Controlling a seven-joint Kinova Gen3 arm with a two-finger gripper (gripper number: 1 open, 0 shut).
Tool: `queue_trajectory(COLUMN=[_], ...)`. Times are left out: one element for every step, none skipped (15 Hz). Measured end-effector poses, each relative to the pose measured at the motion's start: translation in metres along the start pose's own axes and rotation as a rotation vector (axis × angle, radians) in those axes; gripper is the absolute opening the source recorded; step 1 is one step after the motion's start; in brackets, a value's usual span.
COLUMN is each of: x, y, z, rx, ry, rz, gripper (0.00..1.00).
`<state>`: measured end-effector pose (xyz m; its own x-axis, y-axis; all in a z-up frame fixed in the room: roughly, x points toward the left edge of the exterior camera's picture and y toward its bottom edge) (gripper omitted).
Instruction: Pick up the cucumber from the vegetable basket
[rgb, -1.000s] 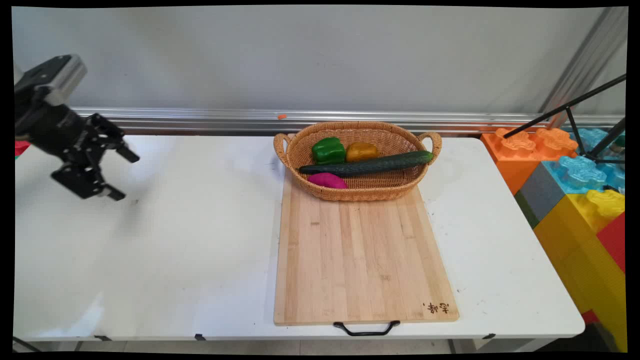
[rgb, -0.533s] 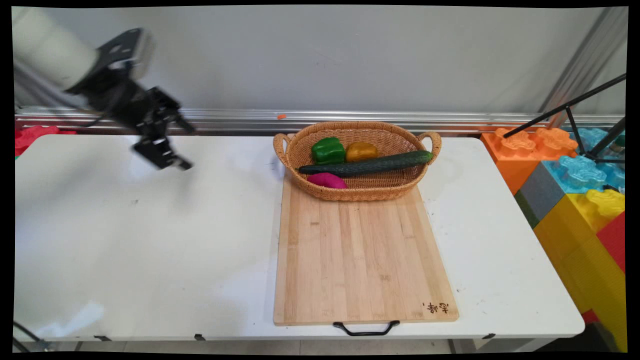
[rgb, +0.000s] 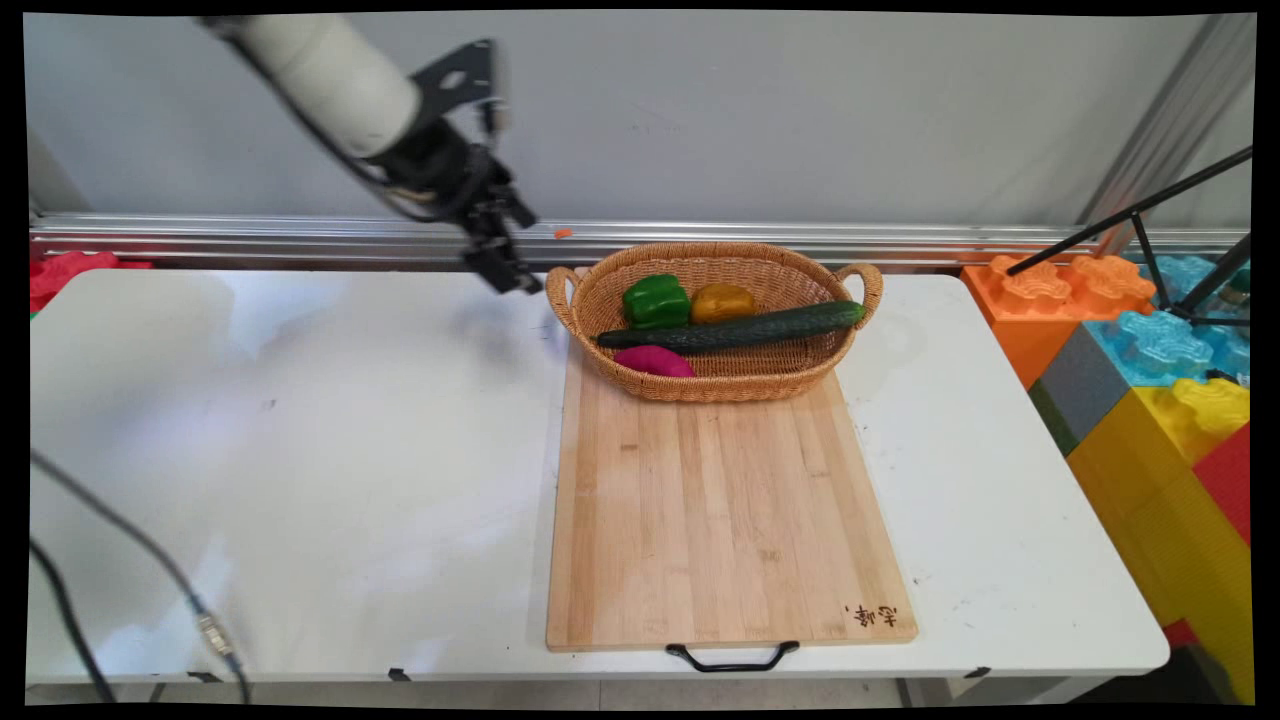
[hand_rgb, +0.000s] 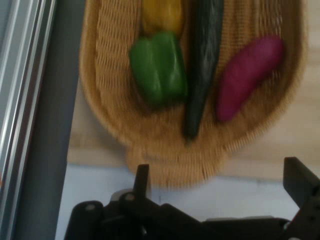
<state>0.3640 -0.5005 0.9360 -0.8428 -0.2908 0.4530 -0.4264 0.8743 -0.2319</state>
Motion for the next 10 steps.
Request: queue_trajectory(x=[0.015, 0.023, 0.032, 0.041, 0.052, 0.062, 0.070, 0.077, 0.080, 0.087], y=[-0.003, -0.004, -0.004, -0.004, -0.003, -0.002, -0.001, 0.000, 0.000, 0.000], z=[0.018, 0.029, 0.040, 0.053, 0.069, 0.083, 0.094, 0.106, 0.113, 0.125], rx=[-0.001, -0.006, -0.013, -0.024, -0.040, -0.056, -0.070, -0.080, -0.085, -0.090], ry=[0.003, 0.005, 0.008, 0.012, 0.016, 0.021, 0.024, 0.027, 0.030, 0.036], rz=[0.000, 0.000, 0.000, 0.004, 0.009, 0.018, 0.026, 0.033, 0.037, 0.044], gripper=[1.00, 1.00, 1.00, 1.00, 1.00, 1.00, 1.00, 1.00, 1.00, 1.00])
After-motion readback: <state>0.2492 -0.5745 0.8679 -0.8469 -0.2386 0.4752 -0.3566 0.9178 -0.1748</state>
